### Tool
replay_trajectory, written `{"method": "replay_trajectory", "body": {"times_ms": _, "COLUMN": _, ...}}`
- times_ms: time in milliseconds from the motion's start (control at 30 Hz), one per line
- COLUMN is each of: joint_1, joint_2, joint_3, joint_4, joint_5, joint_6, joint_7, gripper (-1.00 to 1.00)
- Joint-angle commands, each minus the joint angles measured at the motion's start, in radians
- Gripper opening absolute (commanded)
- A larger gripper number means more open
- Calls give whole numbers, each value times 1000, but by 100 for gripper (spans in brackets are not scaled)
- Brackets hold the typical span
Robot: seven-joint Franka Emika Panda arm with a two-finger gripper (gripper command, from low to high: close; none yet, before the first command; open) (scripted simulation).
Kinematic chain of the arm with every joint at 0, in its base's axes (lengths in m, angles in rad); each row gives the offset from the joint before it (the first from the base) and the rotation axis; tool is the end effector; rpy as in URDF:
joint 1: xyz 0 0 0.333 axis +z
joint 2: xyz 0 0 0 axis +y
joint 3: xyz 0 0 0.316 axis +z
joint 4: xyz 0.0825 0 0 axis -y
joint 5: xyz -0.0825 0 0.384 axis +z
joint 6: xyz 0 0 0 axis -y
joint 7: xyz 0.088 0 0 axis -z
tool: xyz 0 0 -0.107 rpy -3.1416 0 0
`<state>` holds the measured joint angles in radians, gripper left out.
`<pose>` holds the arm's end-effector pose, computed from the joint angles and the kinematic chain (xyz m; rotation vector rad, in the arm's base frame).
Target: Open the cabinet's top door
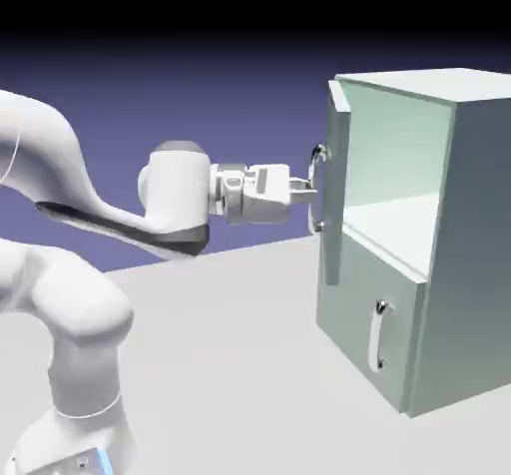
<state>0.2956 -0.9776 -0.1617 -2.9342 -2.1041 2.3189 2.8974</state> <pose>0.3030 0.0287 0.4619 -1.6780 1.2366 -2.0603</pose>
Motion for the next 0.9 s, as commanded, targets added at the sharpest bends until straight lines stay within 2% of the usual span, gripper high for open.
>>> {"method": "replay_trajectory", "body": {"times_ms": 0, "joint_1": -21, "joint_2": -4, "joint_3": 36, "joint_4": -4, "joint_5": 32, "joint_6": -1, "joint_7": 0, "gripper": -100}}
{"method": "replay_trajectory", "body": {"times_ms": 267, "joint_1": -225, "joint_2": -47, "joint_3": 326, "joint_4": -21, "joint_5": 274, "joint_6": 63, "joint_7": -3, "gripper": -100}}
{"method": "replay_trajectory", "body": {"times_ms": 667, "joint_1": -641, "joint_2": -209, "joint_3": 660, "joint_4": -18, "joint_5": 495, "joint_6": 400, "joint_7": 8, "gripper": -100}}
{"method": "replay_trajectory", "body": {"times_ms": 867, "joint_1": -542, "joint_2": -249, "joint_3": 737, "joint_4": -44, "joint_5": 756, "joint_6": 248, "joint_7": -156, "gripper": -100}}
